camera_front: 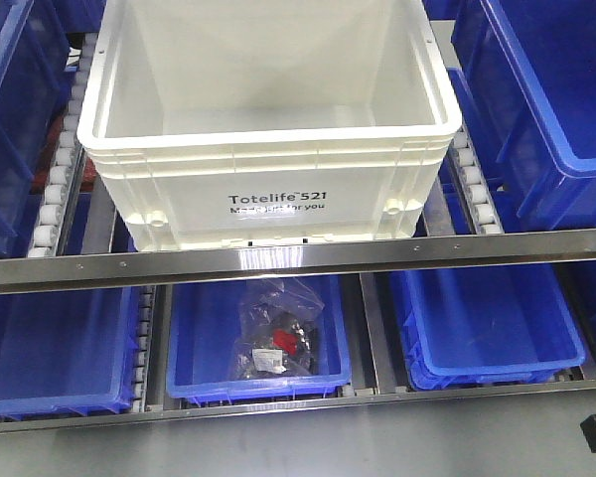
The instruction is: Place moving items into box and shelve
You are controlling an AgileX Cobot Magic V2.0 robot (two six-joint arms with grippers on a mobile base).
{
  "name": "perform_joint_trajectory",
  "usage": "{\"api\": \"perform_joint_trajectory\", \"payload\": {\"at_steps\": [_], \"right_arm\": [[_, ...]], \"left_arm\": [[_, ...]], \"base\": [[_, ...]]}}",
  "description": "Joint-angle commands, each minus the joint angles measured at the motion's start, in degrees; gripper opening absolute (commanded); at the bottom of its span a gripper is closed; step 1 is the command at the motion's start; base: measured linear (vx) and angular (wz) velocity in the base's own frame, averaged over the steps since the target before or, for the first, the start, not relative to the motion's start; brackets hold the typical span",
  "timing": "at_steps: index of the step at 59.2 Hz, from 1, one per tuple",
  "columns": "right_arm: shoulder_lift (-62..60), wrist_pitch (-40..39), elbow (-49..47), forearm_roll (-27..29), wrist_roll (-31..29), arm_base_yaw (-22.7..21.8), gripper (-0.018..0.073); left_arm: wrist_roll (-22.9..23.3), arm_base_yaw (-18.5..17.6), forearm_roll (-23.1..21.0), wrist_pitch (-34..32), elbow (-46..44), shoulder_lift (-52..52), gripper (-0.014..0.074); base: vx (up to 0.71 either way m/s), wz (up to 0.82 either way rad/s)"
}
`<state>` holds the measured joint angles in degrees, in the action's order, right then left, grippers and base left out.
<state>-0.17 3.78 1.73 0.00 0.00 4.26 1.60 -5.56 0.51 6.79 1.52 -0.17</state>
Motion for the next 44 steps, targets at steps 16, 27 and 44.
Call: {"api": "perform_joint_trajectory", "payload": {"at_steps": [16,27,44], "right_arm": [[0.93,-5.29,0.34,0.46,-0.43,-0.32,-0.0008],[0.93,-5.29,0.34,0.46,-0.43,-0.32,-0.0008],[0.93,-5.29,0.34,0.46,-0.43,-0.32,-0.0008]], "left_arm": [[-0.12,-0.12,-0.51,-5.09,-0.54,0.86,-0.0006],[-0.12,-0.12,-0.51,-5.09,-0.54,0.86,-0.0006],[-0.12,-0.12,-0.51,-5.09,-0.54,0.86,-0.0006]], "base": [[0.0,0.0],[0.0,0.0],[0.0,0.0]]}}
